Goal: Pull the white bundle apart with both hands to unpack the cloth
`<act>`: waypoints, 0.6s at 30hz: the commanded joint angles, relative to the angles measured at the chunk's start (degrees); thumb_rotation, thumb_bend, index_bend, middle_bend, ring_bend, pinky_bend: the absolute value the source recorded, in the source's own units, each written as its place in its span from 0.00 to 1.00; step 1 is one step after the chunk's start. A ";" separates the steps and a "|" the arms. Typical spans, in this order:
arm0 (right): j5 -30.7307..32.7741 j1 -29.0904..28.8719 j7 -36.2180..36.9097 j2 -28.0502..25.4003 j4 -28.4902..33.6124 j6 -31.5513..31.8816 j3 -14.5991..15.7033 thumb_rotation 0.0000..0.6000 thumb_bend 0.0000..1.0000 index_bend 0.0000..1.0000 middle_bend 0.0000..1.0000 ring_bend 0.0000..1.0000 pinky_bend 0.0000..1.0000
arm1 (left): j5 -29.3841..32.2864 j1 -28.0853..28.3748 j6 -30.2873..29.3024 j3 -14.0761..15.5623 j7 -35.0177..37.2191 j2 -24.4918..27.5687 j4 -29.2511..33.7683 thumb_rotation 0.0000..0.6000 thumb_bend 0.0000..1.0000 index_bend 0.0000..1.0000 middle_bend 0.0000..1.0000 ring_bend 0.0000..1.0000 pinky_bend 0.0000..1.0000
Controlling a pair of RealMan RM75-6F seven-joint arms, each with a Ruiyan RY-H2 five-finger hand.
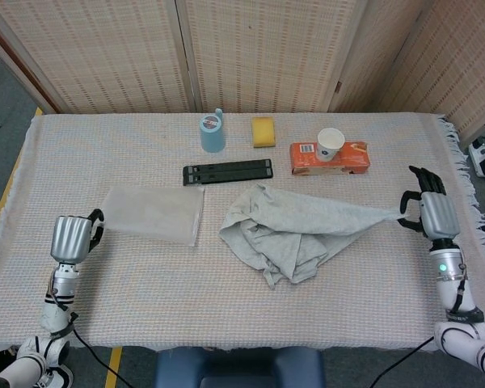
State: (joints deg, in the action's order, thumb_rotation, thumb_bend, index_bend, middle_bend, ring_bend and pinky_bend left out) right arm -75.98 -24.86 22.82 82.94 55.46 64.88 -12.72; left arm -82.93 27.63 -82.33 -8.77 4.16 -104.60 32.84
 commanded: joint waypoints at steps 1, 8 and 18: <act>-1.77 0.58 -2.25 -3.18 3.90 -0.36 1.85 1.00 0.19 0.01 0.00 0.00 0.00 | -0.21 -0.27 2.70 0.91 -2.72 5.42 12.19 1.00 0.16 0.13 0.93 0.88 0.96; -3.08 4.38 -19.61 -12.91 21.56 5.96 3.72 1.00 0.06 0.00 0.00 0.00 0.00 | 3.00 -1.19 8.38 1.02 -10.98 19.86 39.60 1.00 0.17 0.10 0.35 0.27 0.38; -6.84 13.78 -40.57 -17.35 39.72 19.72 9.22 1.00 0.05 0.00 0.00 0.00 0.00 | 7.21 -7.89 12.37 5.53 -10.22 40.12 63.49 1.00 0.16 0.15 0.14 0.06 0.17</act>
State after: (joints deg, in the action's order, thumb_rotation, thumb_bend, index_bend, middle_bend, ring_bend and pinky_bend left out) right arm -80.25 -14.93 -14.75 66.73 91.95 79.51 -6.09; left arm -75.74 23.24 -69.94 -5.52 -7.47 -69.02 92.40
